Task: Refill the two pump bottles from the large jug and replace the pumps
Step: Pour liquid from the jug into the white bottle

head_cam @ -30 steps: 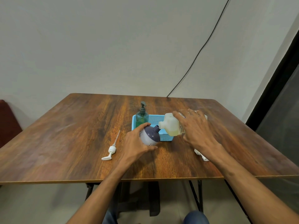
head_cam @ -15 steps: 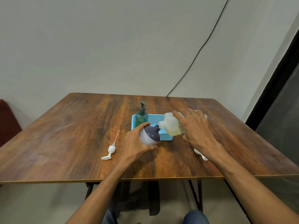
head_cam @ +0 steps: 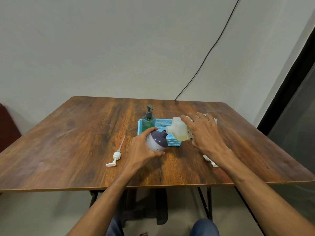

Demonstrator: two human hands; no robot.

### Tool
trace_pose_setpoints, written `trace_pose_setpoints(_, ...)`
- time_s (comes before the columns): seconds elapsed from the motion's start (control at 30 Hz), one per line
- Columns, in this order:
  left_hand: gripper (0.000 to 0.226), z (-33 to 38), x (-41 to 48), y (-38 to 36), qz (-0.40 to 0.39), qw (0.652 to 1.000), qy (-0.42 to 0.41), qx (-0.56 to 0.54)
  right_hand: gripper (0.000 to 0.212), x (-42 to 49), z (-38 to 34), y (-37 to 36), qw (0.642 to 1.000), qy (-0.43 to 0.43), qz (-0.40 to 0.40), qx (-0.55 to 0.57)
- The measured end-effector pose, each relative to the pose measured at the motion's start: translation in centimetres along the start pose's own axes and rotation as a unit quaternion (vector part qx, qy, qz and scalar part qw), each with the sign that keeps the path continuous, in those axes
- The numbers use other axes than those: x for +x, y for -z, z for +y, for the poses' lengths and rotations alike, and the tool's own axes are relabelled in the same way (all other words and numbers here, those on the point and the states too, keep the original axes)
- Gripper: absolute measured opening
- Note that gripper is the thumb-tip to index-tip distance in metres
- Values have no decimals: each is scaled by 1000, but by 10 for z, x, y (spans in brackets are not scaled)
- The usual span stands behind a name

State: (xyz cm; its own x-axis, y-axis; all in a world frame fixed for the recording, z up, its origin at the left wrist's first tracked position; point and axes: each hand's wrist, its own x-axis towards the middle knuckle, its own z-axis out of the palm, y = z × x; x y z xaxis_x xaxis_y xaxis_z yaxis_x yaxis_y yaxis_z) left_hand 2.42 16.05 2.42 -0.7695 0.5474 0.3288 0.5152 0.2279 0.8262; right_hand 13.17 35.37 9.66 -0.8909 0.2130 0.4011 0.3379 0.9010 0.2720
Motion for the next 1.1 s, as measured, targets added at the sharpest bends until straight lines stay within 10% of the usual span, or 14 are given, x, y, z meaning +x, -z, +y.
trace_pose_setpoints(1.1, 96, -9, 3, -4, 4, 1000, -30, -8, 83, -1, 1, 4, 1000, 1, -2, -17)
